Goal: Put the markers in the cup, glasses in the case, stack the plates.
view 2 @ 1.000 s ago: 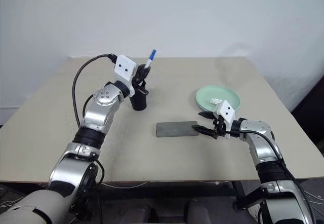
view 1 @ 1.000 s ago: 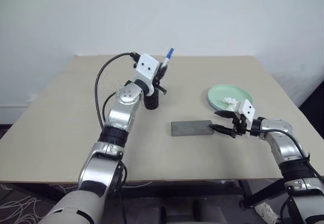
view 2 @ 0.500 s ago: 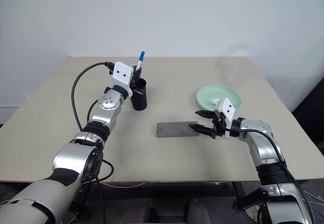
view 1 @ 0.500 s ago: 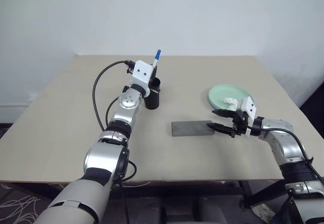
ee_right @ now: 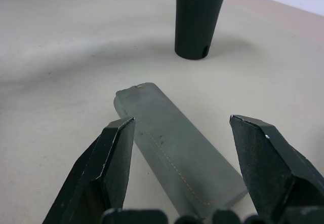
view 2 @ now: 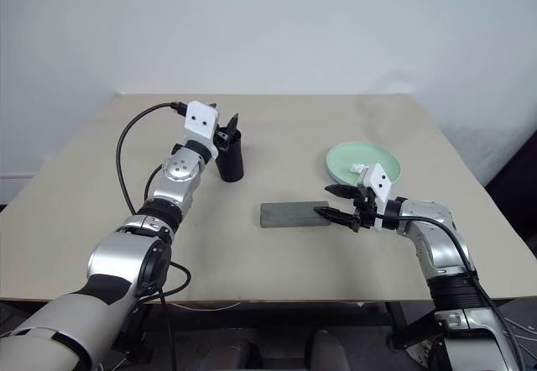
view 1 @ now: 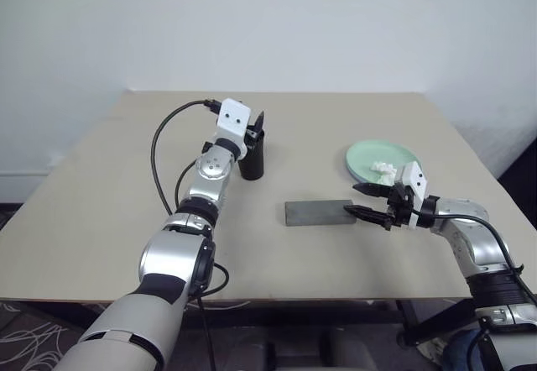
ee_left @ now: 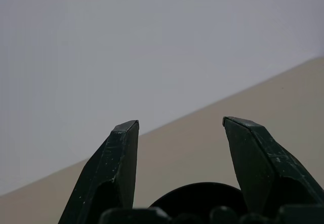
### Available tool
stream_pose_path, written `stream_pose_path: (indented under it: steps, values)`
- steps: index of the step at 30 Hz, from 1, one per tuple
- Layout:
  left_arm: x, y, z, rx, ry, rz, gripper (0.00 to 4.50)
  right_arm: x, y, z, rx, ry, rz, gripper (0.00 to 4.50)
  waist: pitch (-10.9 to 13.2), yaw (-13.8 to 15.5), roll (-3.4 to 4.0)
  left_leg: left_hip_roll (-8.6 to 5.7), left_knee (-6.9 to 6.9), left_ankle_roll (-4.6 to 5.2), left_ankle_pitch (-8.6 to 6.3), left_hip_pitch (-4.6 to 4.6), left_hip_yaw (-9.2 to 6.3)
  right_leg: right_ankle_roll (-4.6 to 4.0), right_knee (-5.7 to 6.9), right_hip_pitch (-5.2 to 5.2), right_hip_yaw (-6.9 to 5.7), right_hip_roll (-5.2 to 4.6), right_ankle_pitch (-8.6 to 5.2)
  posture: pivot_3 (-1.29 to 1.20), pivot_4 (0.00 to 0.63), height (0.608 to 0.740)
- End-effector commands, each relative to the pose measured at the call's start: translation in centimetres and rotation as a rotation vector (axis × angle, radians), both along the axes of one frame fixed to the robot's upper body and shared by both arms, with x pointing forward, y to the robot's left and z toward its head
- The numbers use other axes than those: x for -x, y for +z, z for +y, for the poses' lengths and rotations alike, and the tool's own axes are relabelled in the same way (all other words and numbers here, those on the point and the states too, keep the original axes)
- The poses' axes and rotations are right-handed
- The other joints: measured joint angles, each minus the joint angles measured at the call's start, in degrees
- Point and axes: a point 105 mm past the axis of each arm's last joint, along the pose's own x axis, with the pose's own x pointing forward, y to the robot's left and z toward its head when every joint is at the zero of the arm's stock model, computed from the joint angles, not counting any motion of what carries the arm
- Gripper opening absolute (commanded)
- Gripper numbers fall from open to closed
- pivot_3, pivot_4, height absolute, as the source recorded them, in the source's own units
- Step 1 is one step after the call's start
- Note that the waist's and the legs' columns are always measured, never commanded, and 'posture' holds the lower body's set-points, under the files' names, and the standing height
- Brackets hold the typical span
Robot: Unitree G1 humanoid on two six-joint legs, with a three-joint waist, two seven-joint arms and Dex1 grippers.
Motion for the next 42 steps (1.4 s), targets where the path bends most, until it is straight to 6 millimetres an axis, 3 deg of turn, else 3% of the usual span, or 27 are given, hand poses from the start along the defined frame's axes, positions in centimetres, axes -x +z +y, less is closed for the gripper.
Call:
stream_pose_path:
  steps: [1,7,12,19,26,29,34,42]
  values:
    - [-0.2,3.0,-0.6,0.021,-0.013,-0.087,2.81,-0.3,1.9,0.1,-0.011,0.002,-0.072,3.26,0.0,0.0,0.00,0.00,0.00,0.00,0.00,0.00,0.00,0.00,0.00,0.00,0.00,0.00,0.00,0.00,0.000,0.733]
    - [0.1,5.0,-1.0,0.142,-0.106,-0.121,2.81,-0.7,2.0,0.0,-0.013,-0.019,-0.086,3.26,0.0,0.0,0.00,0.01,0.00,0.00,0.00,0.00,0.00,0.00,0.00,0.00,0.00,0.00,0.00,0.00,0.000,0.733]
    - [2.3,5.2,-1.1,0.158,-0.301,-0.130,2.81,-1.4,1.9,-0.5,-0.006,-0.082,-0.116,3.26,0.0,-0.1,0.02,0.01,-0.01,-0.01,-0.01,-0.05,0.01,-0.01,-0.03,-0.05,-0.01,0.00,0.00,0.00,0.000,0.733]
    - [7.7,0.5,1.5,0.035,-0.451,0.033,2.81,-1.6,1.5,-1.5,-0.022,-0.133,-0.115,3.26,0.0,-0.9,0.06,0.20,-0.07,-0.04,-0.15,0.12,0.01,-0.14,0.06,-0.10,0.06,0.12,0.08,0.00,0.000,0.733]
    - [10.8,-4.7,2.9,-0.037,-0.469,0.192,2.81,-1.4,0.6,-4.2,-0.035,-0.210,-0.072,3.26,0.0,0.0,0.07,0.57,0.10,-0.03,-0.14,0.14,0.02,-0.26,-0.01,0.03,0.07,0.02,0.00,0.00,0.000,0.733]
    - [11.4,-6.3,3.5,-0.054,-0.460,0.234,2.81,-1.0,0.2,-5.7,-0.035,-0.241,-0.048,3.26,0.0,0.0,0.06,0.58,0.10,-0.05,-0.15,0.13,0.06,-0.26,-0.01,0.01,0.08,0.00,-0.01,0.00,0.000,0.733]
    - [11.3,-7.4,3.5,-0.053,-0.456,0.254,2.81,-0.4,-0.4,-7.5,-0.028,-0.278,-0.018,3.26,0.0,-0.1,0.09,0.65,0.10,-0.07,-0.16,0.15,0.09,-0.26,0.03,-0.04,0.06,0.04,-0.01,0.00,0.000,0.733]
    - [9.8,-7.5,1.7,-0.059,-0.461,0.234,2.81,-0.3,-0.8,-9.7,-0.013,-0.332,-0.026,3.26,0.0,-0.1,0.08,0.58,0.11,-0.02,-0.13,0.14,0.16,-0.26,0.01,-0.02,0.06,0.06,-0.01,0.00,0.000,0.733]
